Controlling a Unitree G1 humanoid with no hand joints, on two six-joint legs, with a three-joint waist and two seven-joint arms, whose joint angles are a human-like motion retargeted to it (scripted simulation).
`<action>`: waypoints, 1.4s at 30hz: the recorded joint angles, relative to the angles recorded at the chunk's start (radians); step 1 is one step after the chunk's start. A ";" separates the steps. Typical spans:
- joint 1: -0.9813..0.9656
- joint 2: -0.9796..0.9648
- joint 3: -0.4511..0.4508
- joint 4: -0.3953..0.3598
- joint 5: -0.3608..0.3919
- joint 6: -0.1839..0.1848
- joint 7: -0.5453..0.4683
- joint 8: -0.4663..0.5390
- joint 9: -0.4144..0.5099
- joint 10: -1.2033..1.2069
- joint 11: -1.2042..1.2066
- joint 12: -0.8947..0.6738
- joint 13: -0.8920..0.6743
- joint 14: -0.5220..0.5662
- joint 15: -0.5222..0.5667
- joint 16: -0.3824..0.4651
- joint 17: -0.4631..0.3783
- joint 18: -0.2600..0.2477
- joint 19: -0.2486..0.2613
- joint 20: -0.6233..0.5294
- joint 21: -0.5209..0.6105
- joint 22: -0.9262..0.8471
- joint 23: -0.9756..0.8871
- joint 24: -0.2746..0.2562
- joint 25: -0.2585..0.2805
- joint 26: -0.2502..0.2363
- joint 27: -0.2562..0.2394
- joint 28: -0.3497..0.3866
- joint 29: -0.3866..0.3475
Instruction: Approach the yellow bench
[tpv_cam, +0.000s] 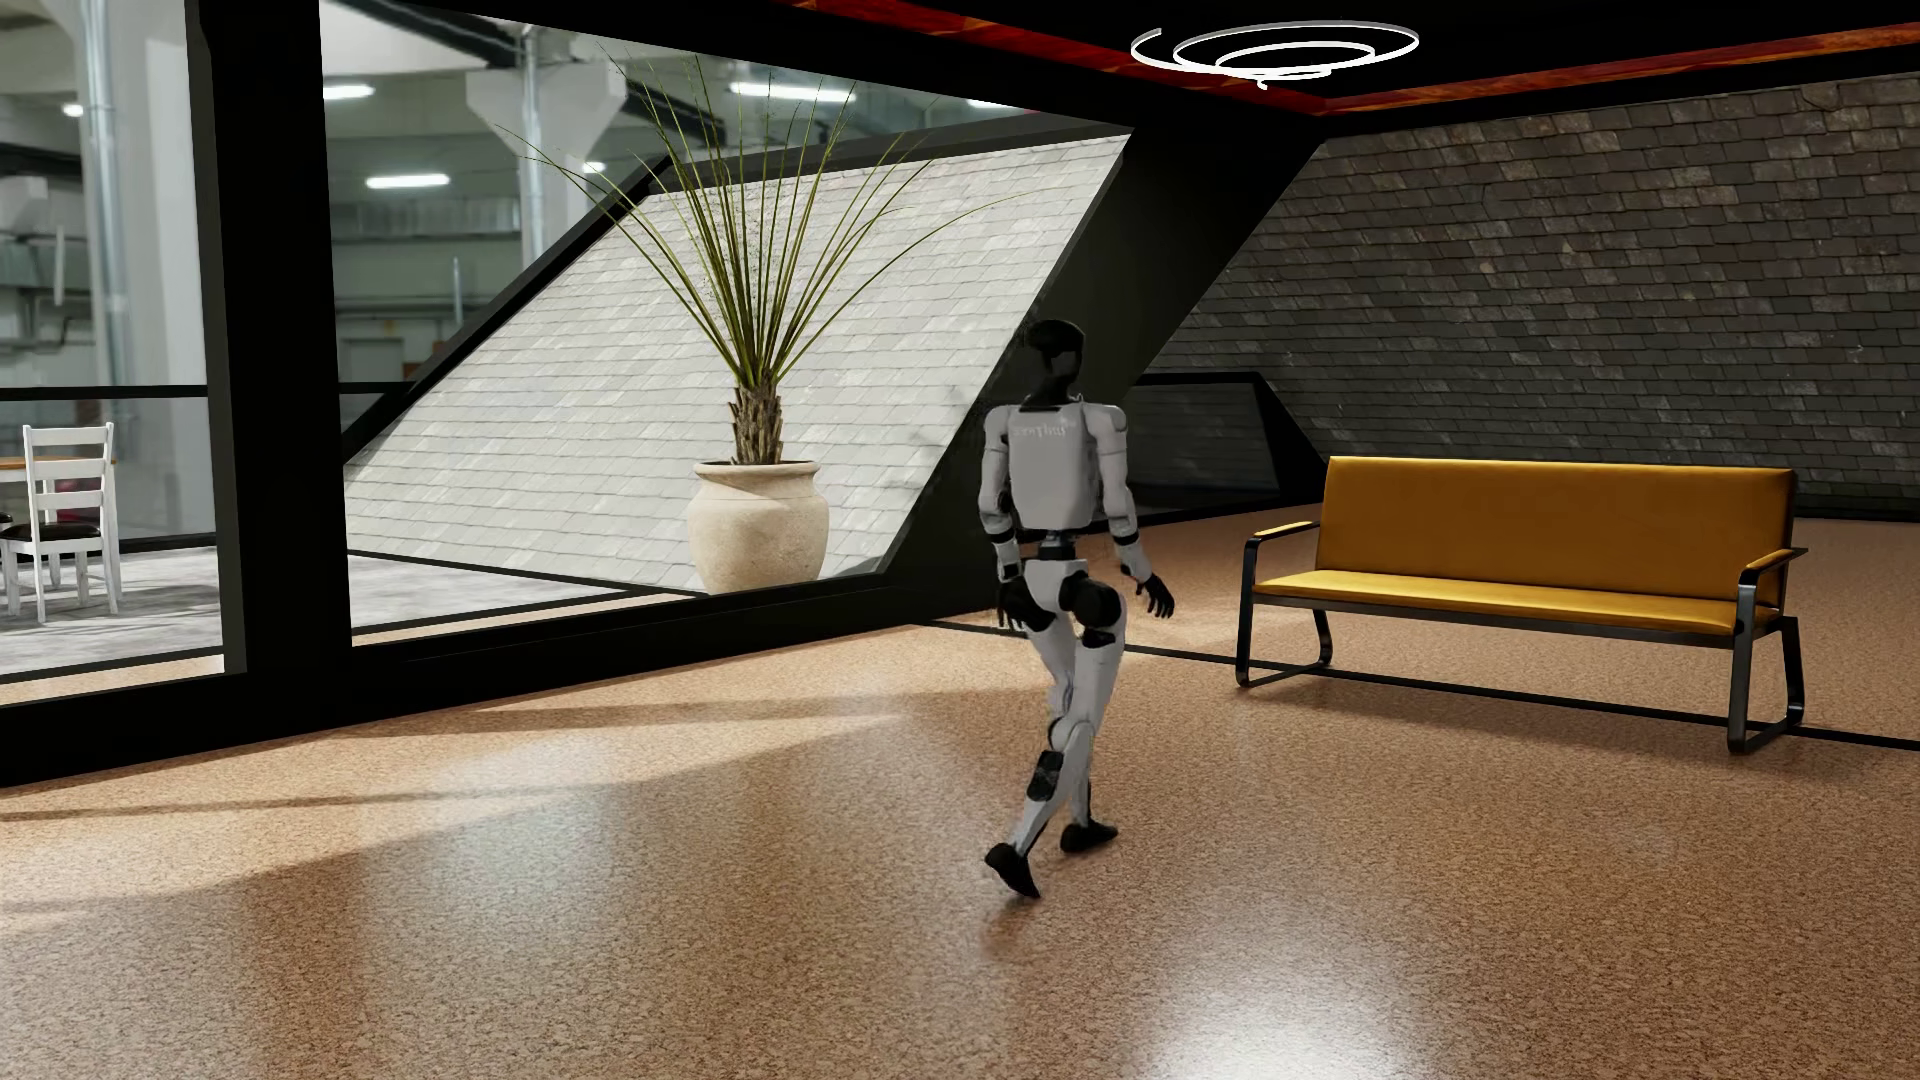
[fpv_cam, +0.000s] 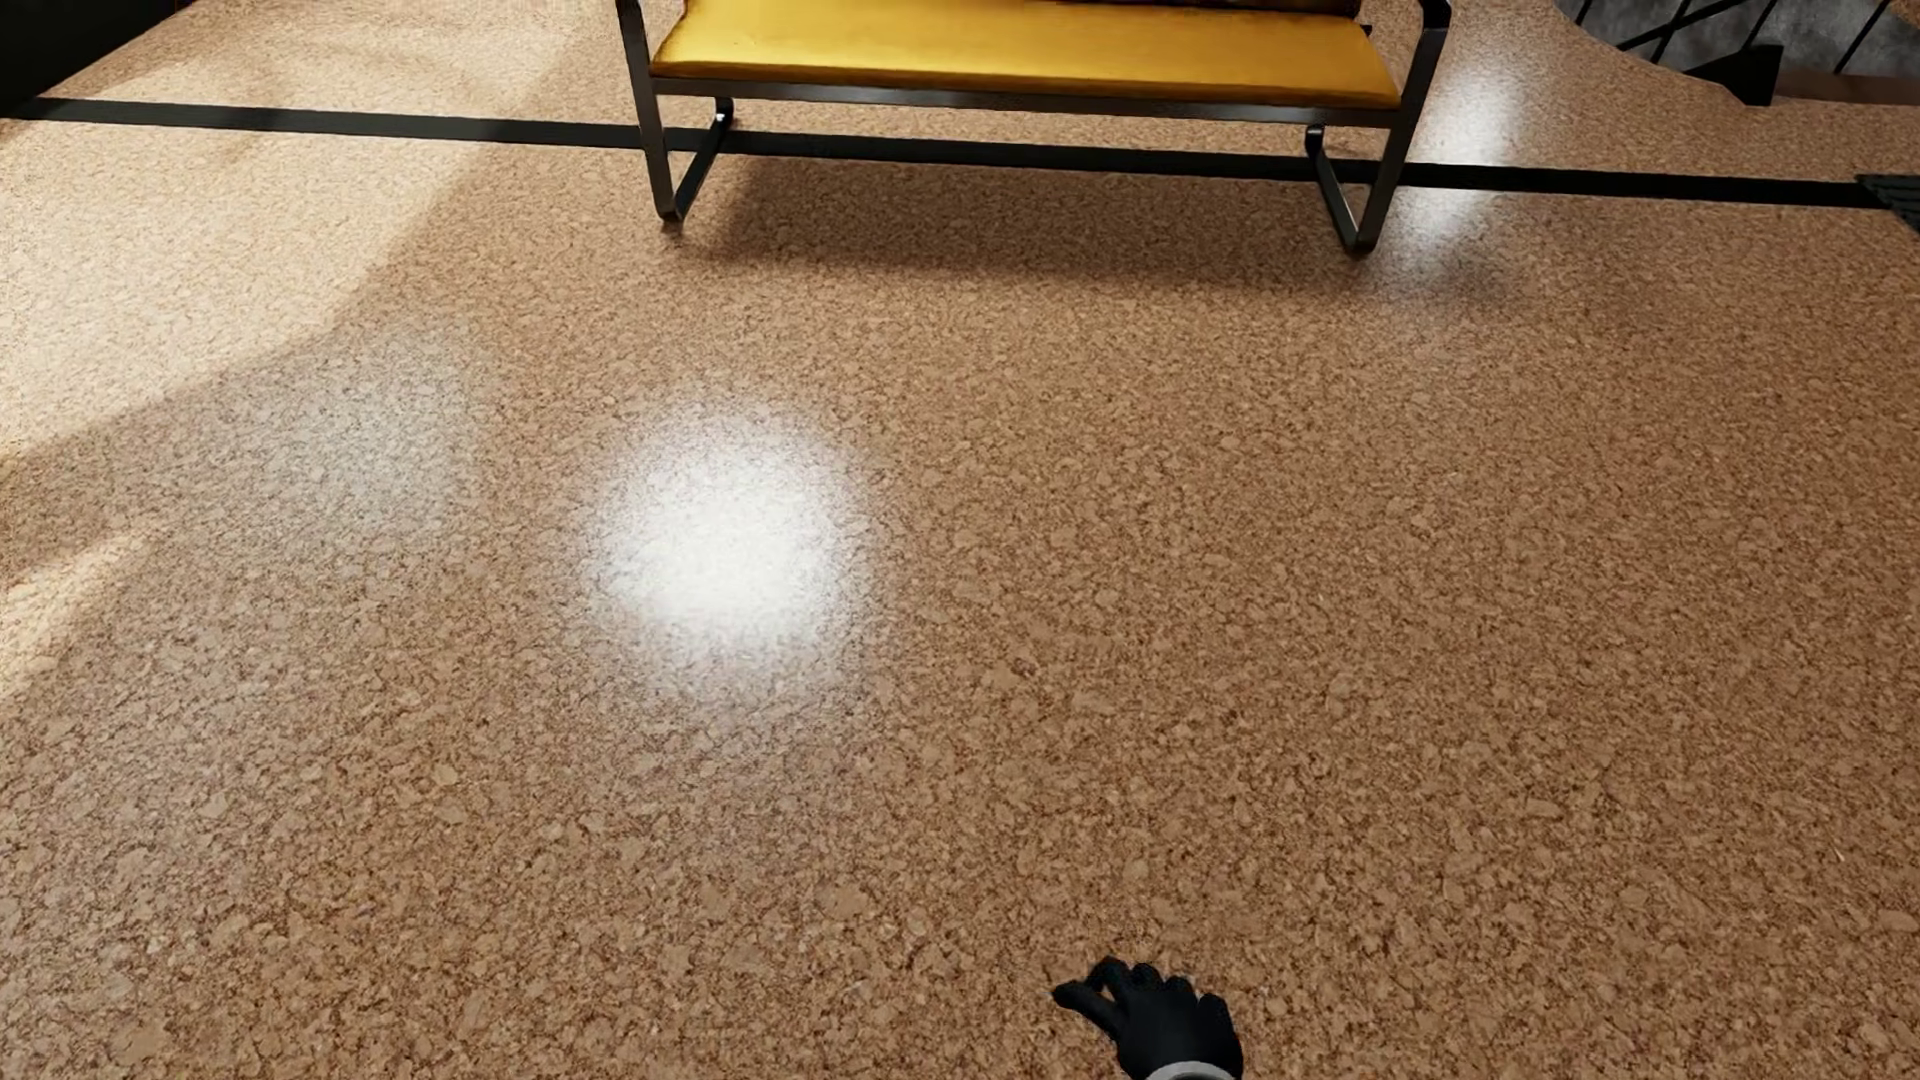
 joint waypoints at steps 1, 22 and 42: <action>0.035 -0.058 0.003 -0.018 -0.025 -0.018 0.026 0.020 0.001 0.000 0.145 -0.010 0.020 -0.037 0.105 -0.018 0.002 0.015 0.077 0.015 -0.011 0.012 0.036 -0.001 0.004 0.010 0.035 0.000 0.020; 0.605 -0.579 -0.128 -0.065 -0.060 -0.028 -0.115 -0.096 0.000 0.216 -0.228 -0.192 0.234 0.072 0.151 0.040 -0.006 -0.249 -0.114 -0.141 -0.154 0.070 0.059 0.019 0.014 -0.050 0.043 0.036 0.167; 0.019 0.031 -0.007 0.018 0.066 -0.012 0.016 0.086 0.002 -0.085 -0.102 0.002 -0.021 0.048 -0.029 0.008 0.032 -0.006 -0.026 -0.004 -0.020 0.019 0.011 -0.003 0.029 0.002 -0.010 0.024 0.096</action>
